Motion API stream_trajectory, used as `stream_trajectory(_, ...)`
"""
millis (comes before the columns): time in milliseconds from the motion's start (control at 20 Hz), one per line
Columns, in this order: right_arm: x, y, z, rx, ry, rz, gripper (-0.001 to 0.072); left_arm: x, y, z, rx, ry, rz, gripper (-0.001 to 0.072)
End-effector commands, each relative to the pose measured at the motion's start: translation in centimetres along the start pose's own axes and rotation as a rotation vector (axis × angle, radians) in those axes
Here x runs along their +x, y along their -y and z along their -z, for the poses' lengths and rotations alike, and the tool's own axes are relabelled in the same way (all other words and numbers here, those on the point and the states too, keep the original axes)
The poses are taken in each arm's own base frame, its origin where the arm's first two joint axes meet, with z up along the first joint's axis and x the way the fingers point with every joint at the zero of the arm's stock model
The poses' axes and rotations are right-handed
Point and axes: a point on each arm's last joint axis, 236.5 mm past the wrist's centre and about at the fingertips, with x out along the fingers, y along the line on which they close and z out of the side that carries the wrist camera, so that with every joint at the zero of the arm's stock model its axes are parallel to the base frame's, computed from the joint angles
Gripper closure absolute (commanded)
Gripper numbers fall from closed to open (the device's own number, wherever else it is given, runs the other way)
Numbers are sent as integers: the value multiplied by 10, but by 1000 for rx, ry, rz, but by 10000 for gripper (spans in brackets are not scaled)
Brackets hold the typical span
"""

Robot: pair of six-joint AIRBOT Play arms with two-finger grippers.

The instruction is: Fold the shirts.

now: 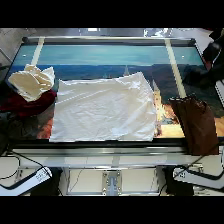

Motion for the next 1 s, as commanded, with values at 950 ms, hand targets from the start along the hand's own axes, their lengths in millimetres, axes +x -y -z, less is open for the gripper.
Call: stream_trajectory(950, 72, -94, 143, 364, -21, -499, 226, 87, -24, 242, -653, -511, 233, 167)
